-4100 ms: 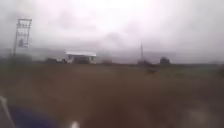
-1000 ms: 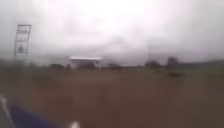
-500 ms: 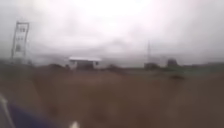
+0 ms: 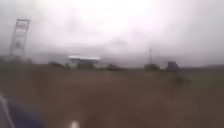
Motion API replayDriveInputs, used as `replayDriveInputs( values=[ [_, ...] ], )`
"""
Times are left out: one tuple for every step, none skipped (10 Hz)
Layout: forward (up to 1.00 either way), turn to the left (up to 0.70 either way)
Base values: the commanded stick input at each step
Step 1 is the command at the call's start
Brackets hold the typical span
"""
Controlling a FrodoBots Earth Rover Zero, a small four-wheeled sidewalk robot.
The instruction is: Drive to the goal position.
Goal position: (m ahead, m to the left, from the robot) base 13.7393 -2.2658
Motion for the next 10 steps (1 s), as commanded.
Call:
replayDriveInputs(
  values=[
    [0.70, 0.04],
    [0.70, 0.00],
    [0.70, 0.00],
    [0.70, 0.00],
    [0.70, 0.00],
    [0.70, 0.00],
    [0.70, 0.00],
    [0.70, 0.00],
    [0.70, 0.00],
    [0.70, 0.00]
  ],
)
